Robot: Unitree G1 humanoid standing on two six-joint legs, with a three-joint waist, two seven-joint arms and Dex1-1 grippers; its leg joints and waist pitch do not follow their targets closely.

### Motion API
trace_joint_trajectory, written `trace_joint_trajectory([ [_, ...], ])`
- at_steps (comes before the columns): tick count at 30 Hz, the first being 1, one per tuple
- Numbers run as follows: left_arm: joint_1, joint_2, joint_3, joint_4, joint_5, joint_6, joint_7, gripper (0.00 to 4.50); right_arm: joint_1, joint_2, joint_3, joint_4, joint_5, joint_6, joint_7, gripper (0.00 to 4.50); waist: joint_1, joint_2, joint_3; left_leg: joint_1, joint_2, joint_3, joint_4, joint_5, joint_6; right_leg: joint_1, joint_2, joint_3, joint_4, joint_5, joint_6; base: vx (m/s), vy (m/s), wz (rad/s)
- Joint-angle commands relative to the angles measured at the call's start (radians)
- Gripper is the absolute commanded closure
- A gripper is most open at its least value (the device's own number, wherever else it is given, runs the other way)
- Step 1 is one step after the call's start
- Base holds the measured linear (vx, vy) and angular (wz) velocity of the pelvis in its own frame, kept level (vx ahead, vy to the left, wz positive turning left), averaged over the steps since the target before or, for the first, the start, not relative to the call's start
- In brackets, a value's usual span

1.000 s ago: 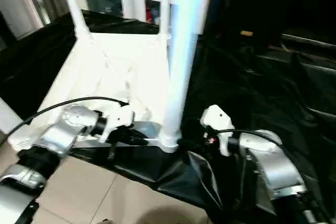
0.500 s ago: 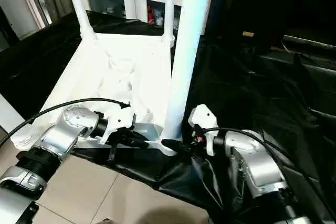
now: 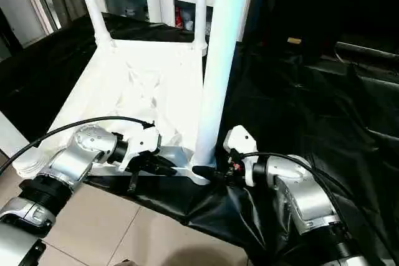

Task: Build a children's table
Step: Rotate leg to tighten

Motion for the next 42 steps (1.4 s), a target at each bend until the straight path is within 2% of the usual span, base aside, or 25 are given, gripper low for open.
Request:
trace_joint_trajectory([
  [1,0.005,-0.011,-0.014,-0.008,-0.007,0.001,-0.005,4.5,-0.012,-0.003,0.015,0.007,-0.016,-0.008,0.006,1.84,-0.003,-0.012,-0.068,0.01,0.029,-0.003,-0.065,-0.176,0.058,0.052,-0.061,0.043,-0.061,-0.194,-0.214,0.0,0.0,0.0],
  [7,0.009,-0.014,-0.008,-0.001,-0.001,0.006,0.023,4.5,-0.002,0.006,0.015,0.011,-0.015,-0.007,0.0,1.85,-0.004,-0.013,-0.068,0.009,0.028,-0.003,-0.065,-0.177,0.058,0.053,-0.061,0.042,-0.061,-0.2,-0.211,0.0,0.0,0.0],
  [10,-0.005,-0.036,-0.003,0.042,0.034,0.012,0.119,4.5,0.008,0.041,-0.007,0.033,-0.027,-0.019,-0.079,1.85,-0.004,-0.012,-0.066,0.01,0.028,-0.002,-0.065,-0.186,0.055,0.051,-0.061,0.043,-0.064,-0.218,-0.207,0.0,0.0,0.0],
  [12,-0.027,-0.064,0.006,0.091,0.056,0.027,0.21,4.5,0.01,0.085,-0.033,0.069,-0.041,-0.047,-0.169,1.85,-0.01,-0.012,-0.058,0.017,0.024,-0.001,-0.069,-0.255,0.029,0.042,-0.062,0.04,-0.082,-0.346,-0.179,0.0,0.0,0.0],
  [14,-0.066,-0.118,0.026,0.161,0.063,0.047,0.319,4.5,0.016,0.143,-0.052,0.108,-0.074,-0.065,-0.301,1.86,-0.012,-0.015,-0.06,0.016,0.022,-0.006,-0.072,-0.266,0.011,0.045,-0.063,0.038,-0.087,-0.407,-0.15,0.0,0.0,0.0],
  [15,-0.105,-0.167,0.039,0.228,0.074,0.06,0.424,4.5,0.021,0.197,-0.065,0.137,-0.103,-0.068,-0.423,1.86,-0.015,-0.009,-0.057,0.022,0.02,-0.006,-0.072,-0.286,-0.002,0.037,-0.06,0.036,-0.095,-0.443,-0.135,0.0,0.0,0.0],
  [18,-0.149,-0.22,0.055,0.287,0.075,0.091,0.529,4.5,0.016,0.248,-0.071,0.155,-0.139,-0.052,-0.549,1.86,-0.02,-0.015,-0.056,0.018,0.015,-0.009,-0.073,-0.301,-0.001,0.041,-0.061,0.032,-0.105,-0.506,-0.1,0.0,0.0,0.0],
  [19,-0.172,-0.249,0.068,0.315,0.068,0.109,0.58,4.5,0.009,0.28,-0.08,0.162,-0.149,-0.033,-0.618,1.86,-0.021,-0.011,-0.054,0.024,0.013,-0.008,-0.071,-0.314,0.005,0.033,-0.059,0.033,-0.111,-0.528,-0.092,0.0,0.0,0.0],
  [20,-0.19,-0.269,0.071,0.335,0.068,0.114,0.613,4.5,-0.001,0.308,-0.09,0.17,-0.153,-0.013,-0.674,1.86,-0.024,-0.008,-0.054,0.026,0.01,-0.01,-0.071,-0.329,0.003,0.033,-0.059,0.03,-0.113,-0.555,-0.085,0.0,0.0,0.0],
  [22,-0.209,-0.288,0.071,0.359,0.077,0.114,0.646,4.5,-0.015,0.337,-0.099,0.18,-0.159,0.0,-0.72,1.86,-0.036,-0.009,-0.057,0.016,0.01,-0.017,-0.075,-0.329,0.003,0.042,-0.06,0.025,-0.114,-0.558,-0.073,0.0,0.0,0.0],
  [23,-0.229,-0.308,0.068,0.385,0.086,0.112,0.67,4.5,-0.033,0.367,-0.098,0.186,-0.16,0.002,-0.743,1.86,-0.039,-0.001,-0.057,0.016,0.008,-0.018,-0.075,-0.335,0.008,0.041,-0.058,0.024,-0.117,-0.551,-0.069,0.0,0.0,0.0],
  [24,-0.24,-0.315,0.066,0.403,0.094,0.1,0.677,4.5,-0.039,0.381,-0.096,0.188,-0.159,-0.007,-0.741,1.86,-0.044,-0.005,-0.059,0.016,0.006,-0.018,-0.074,-0.342,0.015,0.04,-0.058,0.023,-0.119,-0.538,-0.07,0.0,0.0,0.0],
  [25,-0.249,-0.318,0.063,0.417,0.099,0.089,0.676,4.5,-0.042,0.387,-0.088,0.184,-0.157,-0.022,-0.724,1.86,-0.046,0.001,-0.059,0.013,0.007,-0.022,-0.077,-0.343,0.015,0.045,-0.058,0.022,-0.116,-0.526,-0.074,0.0,0.0,0.0],
  [27,-0.258,-0.316,0.059,0.434,0.101,0.065,0.65,4.5,-0.037,0.378,-0.072,0.167,-0.146,-0.065,-0.663,1.86,-0.058,0.0,-0.065,0.001,0.011,-0.027,-0.081,-0.333,0.028,0.057,-0.059,0.019,-0.112,-0.464,-0.081,0.0,0.0,0.0],
  [28,-0.258,-0.314,0.058,0.434,0.101,0.062,0.644,4.5,-0.036,0.375,-0.072,0.164,-0.14,-0.07,-0.652,1.58,-0.059,0.001,-0.066,-0.001,0.012,-0.027,-0.083,-0.32,0.035,0.058,-0.059,0.019,-0.11,-0.437,-0.09,0.0,0.0,0.0],
  [29,-0.254,-0.299,0.053,0.43,0.101,0.049,0.61,4.5,-0.031,0.352,-0.084,0.145,-0.113,-0.075,-0.612,1.51,-0.057,-0.001,-0.07,-0.002,0.016,-0.025,-0.079,-0.281,0.045,0.057,-0.061,0.024,-0.102,-0.359,-0.122,0.0,0.0,0.0],
  [30,-0.249,-0.288,0.049,0.422,0.1,0.043,0.586,4.5,-0.03,0.331,-0.09,0.134,-0.101,-0.07,-0.586,1.48,-0.054,-0.002,-0.071,0.001,0.016,-0.022,-0.077,-0.271,0.055,0.056,-0.06,0.026,-0.102,-0.329,-0.138,0.0,0.0,0.0],
  [31,-0.248,-0.282,0.048,0.424,0.1,0.036,0.574,4.5,-0.03,0.32,-0.095,0.125,-0.099,-0.064,-0.574,1.48,-0.051,-0.002,-0.07,0.009,0.018,-0.016,-0.072,-0.265,0.067,0.048,-0.057,0.031,-0.098,-0.286,-0.173,0.0,0.0,0.0],
  [32,-0.246,-0.275,0.046,0.424,0.099,0.031,0.561,4.5,-0.032,0.307,-0.1,0.119,-0.099,-0.064,-0.565,1.39,-0.049,-0.002,-0.069,0.01,0.018,-0.013,-0.072,-0.265,0.073,0.049,-0.057,0.032,-0.094,-0.266,-0.194,0.0,0.0,0.0],
  [34,-0.236,-0.254,0.04,0.415,0.093,0.004,0.504,4.5,-0.035,0.262,-0.106,0.099,-0.093,-0.05,-0.519,1.1,-0.043,-0.005,-0.072,0.008,0.018,-0.011,-0.069,-0.234,0.083,0.052,-0.06,0.034,-0.089,-0.229,-0.208,0.0,0.0,0.0],
  [36,-0.218,-0.225,0.029,0.399,0.09,-0.034,0.425,4.5,-0.032,0.199,-0.099,0.066,-0.084,-0.026,-0.434,0.99,-0.037,-0.003,-0.074,0.002,0.02,-0.012,-0.068,-0.191,0.099,0.061,-0.061,0.033,-0.079,-0.172,-0.22,0.0,0.0,0.0],
  [37,-0.207,-0.207,0.027,0.387,0.087,-0.041,0.388,4.5,-0.021,0.155,-0.09,0.037,-0.071,-0.015,-0.367,0.99,-0.037,-0.008,-0.075,0.001,0.02,-0.012,-0.067,-0.18,0.104,0.063,-0.061,0.033,-0.077,-0.155,-0.223,0.0,0.0,0.0],
  [38,-0.201,-0.195,0.027,0.381,0.084,-0.045,0.363,4.5,-0.014,0.125,-0.085,0.019,-0.062,-0.009,-0.319,0.99,-0.033,-0.005,-0.073,0.002,0.023,-0.012,-0.067,-0.172,0.114,0.064,-0.061,0.034,-0.073,-0.128,-0.232,0.0,0.0,0.0],
  [40,-0.183,-0.171,0.023,0.362,0.072,-0.071,0.297,4.5,0.003,0.07,-0.083,-0.02,-0.033,0.004,-0.235,0.99,-0.029,-0.005,-0.072,0.003,0.024,-0.011,-0.067,-0.185,0.12,0.063,-0.063,0.034,-0.073,-0.13,-0.242,0.0,0.0,0.0],
  [42,-0.171,-0.148,0.019,0.353,0.071,-0.083,0.263,4.5,0.022,0.019,-0.094,-0.061,0.007,0.03,-0.168,0.69,-0.026,-0.007,-0.071,0.006,0.026,-0.009,-0.068,-0.196,0.118,0.059,-0.064,0.036,-0.073,-0.142,-0.246,0.0,0.0,0.0],
])
